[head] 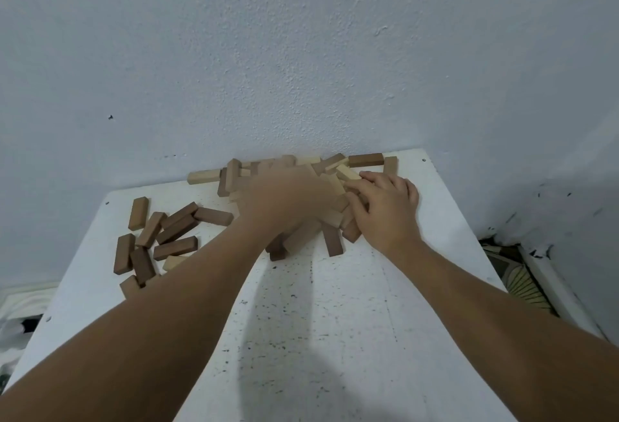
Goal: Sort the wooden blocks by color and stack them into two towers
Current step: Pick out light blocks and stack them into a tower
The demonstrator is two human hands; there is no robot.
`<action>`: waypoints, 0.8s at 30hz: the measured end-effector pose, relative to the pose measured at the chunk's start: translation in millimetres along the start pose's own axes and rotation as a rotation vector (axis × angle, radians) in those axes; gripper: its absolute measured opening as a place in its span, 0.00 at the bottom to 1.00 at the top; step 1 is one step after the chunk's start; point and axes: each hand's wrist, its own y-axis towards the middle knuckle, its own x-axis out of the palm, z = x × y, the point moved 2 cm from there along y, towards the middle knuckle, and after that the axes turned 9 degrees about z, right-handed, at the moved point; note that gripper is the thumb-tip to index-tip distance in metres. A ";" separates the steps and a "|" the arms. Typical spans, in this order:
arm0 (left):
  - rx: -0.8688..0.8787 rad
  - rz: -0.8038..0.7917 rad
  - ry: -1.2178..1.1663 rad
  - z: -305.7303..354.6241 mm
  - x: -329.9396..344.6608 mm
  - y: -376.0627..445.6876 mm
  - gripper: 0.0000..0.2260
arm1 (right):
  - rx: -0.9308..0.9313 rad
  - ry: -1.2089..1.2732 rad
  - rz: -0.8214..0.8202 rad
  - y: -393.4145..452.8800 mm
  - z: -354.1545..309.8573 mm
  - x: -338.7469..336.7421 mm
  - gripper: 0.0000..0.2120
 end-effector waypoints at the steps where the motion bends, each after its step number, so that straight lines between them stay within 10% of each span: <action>1: 0.010 0.012 0.013 -2.0 2.5 3.8 0.13 | -0.002 0.016 0.017 -1.8 -0.2 0.9 0.11; 24: 0.068 -0.141 0.180 14.8 -2.1 20.7 0.27 | 0.065 0.026 0.130 -8.6 0.2 -4.3 0.08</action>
